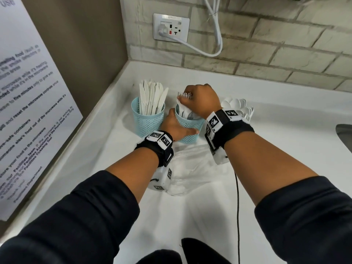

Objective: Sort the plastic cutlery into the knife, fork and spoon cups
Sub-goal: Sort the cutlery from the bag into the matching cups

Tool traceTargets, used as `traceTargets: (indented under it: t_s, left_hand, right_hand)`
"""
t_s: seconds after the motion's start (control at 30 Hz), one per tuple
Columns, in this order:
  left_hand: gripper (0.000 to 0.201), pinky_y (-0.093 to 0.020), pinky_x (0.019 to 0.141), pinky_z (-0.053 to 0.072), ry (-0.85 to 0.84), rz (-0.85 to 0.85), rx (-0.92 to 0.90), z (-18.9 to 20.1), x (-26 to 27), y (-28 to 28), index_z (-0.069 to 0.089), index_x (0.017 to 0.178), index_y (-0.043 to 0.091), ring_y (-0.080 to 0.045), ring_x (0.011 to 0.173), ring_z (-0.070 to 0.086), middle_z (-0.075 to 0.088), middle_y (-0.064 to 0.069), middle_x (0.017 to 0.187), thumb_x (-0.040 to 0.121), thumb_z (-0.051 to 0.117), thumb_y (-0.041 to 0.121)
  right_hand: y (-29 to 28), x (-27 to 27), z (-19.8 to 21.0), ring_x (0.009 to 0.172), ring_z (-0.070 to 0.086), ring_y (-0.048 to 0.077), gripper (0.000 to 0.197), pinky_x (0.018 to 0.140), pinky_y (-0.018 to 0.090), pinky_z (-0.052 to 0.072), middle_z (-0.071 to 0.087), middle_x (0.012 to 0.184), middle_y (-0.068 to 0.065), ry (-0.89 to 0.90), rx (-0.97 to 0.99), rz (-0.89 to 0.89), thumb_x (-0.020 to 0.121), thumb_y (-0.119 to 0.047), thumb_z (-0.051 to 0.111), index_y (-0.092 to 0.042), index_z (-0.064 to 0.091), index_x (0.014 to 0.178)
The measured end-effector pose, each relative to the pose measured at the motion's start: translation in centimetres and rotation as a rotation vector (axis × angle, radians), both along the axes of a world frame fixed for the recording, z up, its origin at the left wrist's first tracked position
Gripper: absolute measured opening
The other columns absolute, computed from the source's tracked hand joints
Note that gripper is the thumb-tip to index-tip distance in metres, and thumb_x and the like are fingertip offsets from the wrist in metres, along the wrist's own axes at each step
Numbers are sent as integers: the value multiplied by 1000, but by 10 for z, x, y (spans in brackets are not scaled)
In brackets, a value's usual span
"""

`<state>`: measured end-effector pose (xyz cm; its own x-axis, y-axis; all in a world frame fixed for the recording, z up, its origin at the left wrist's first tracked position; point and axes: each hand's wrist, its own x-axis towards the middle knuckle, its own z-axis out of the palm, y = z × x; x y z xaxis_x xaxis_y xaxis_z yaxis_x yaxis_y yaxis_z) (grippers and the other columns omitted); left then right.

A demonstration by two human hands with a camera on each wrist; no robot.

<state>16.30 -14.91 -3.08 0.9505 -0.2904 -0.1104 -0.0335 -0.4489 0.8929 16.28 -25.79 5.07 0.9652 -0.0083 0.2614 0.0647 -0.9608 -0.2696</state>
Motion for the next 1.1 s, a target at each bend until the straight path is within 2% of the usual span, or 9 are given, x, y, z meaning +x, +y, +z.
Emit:
traceTargets:
  t_s: [0.17,0.33,0.4,0.47,0.57,0.67,0.83,0.9,1.1]
  left_hand:
    - [104,-37,101,45,-11,14,-6,0,0,1,33,132,17,-18,115,53,54,1,127,47,90,39]
    - [101,-37,99,47,2,-28,-9,2,0,1,32,132,16,-16,112,55,55,3,126,51,88,37]
    - [108,-40,96,49,8,-37,-11,2,-2,1,35,130,18,-17,110,57,58,3,122,40,85,53]
    - [111,-41,96,49,7,-30,-1,2,-1,1,37,129,20,-18,109,58,59,2,121,37,84,61]
    - [104,-38,101,44,17,-27,15,3,-1,3,28,135,16,-19,115,53,53,0,128,53,88,40]
    - [106,-40,101,45,-26,-39,3,0,0,3,29,134,16,-19,115,53,53,1,127,50,88,41]
    - [110,-39,102,43,0,-32,12,3,-1,3,27,137,17,-19,118,50,51,0,132,50,88,42]
    - [113,-41,102,43,-18,-36,16,4,-2,3,28,137,16,-21,121,49,49,-1,133,46,88,45]
    - [103,-34,103,40,-23,-30,32,6,-2,5,25,139,16,-20,122,47,48,-1,134,58,87,33]
  right_hand:
    - [-1,-3,1,93,56,34,27,67,30,38,68,89,14,-296,120,-21,86,-28,55,-7,68,95]
    - [5,-6,7,117,49,30,47,95,38,40,55,129,5,-48,34,13,85,-47,55,-29,53,128]
    - [7,-2,7,112,53,30,45,91,37,43,61,121,5,6,-56,18,86,-57,48,-29,60,120]
    - [7,3,6,100,58,32,43,80,33,45,68,102,8,40,-91,-24,90,-54,44,-21,69,103]
    - [7,6,3,94,59,35,39,73,30,42,66,94,14,-40,-52,-146,93,-39,43,-11,70,94]
    - [12,4,1,80,57,27,40,65,27,34,66,81,10,-62,-49,-46,92,-42,45,-11,70,85]
    - [10,3,0,96,56,32,42,73,31,43,68,91,11,-75,-41,-103,90,-47,46,-12,70,93]
    - [12,2,-1,92,58,29,41,67,27,39,67,82,9,-25,-45,-11,90,-47,48,-13,69,85]
    - [5,2,3,87,57,33,35,63,28,32,65,85,19,-52,53,-185,90,-36,50,-5,63,77]
